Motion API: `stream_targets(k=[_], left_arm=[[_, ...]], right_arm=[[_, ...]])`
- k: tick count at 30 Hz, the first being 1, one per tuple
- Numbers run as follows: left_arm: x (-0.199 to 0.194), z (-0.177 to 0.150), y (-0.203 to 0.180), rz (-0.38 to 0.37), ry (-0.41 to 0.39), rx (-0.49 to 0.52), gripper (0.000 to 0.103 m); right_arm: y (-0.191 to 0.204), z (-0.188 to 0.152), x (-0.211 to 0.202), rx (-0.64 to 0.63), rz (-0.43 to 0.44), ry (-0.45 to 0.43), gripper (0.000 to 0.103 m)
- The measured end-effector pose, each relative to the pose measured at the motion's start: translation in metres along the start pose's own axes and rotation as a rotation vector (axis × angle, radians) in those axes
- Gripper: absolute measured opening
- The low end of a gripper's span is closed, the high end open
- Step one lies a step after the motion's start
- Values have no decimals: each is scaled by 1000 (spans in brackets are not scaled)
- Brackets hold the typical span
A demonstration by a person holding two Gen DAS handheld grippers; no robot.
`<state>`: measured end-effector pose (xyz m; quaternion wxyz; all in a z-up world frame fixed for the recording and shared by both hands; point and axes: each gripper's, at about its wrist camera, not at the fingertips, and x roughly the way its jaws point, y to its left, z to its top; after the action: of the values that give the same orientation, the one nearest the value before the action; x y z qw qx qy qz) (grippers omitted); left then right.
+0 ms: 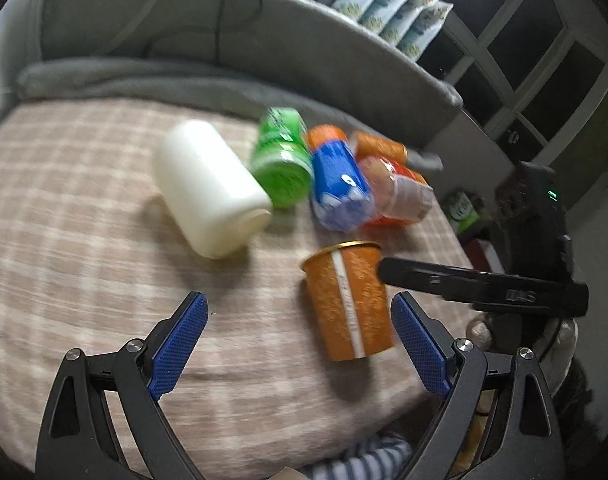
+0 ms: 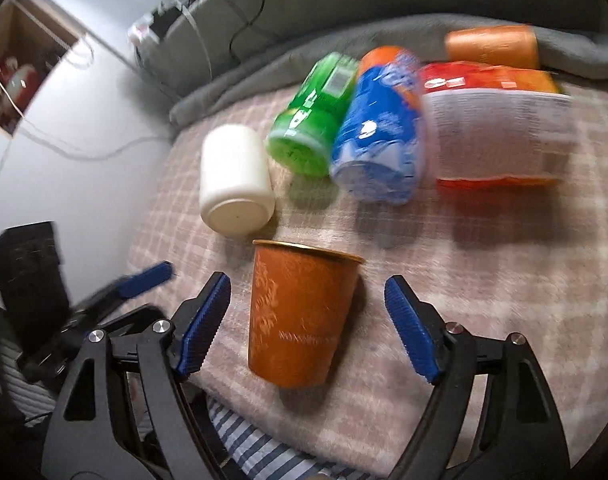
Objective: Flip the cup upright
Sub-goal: 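Close the left tool on the orange cup while the right tool releases it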
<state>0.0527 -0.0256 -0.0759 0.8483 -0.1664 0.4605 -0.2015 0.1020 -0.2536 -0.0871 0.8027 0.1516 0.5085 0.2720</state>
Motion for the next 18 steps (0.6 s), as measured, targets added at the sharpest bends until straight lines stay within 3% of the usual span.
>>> stream_targets(k=[5,12,18], left_arm=[[27,11,-5,-76,95,-40,93],[53,18,-6,-110,160,-82,93],[69,19,-7,-129,199,-109,93]], right_arm=[[-28,-28,-33,100,7,-79,82],[-64,-60,-71,192,-24,-153,82],[-78,-71,-75,229,-31,-169,82]])
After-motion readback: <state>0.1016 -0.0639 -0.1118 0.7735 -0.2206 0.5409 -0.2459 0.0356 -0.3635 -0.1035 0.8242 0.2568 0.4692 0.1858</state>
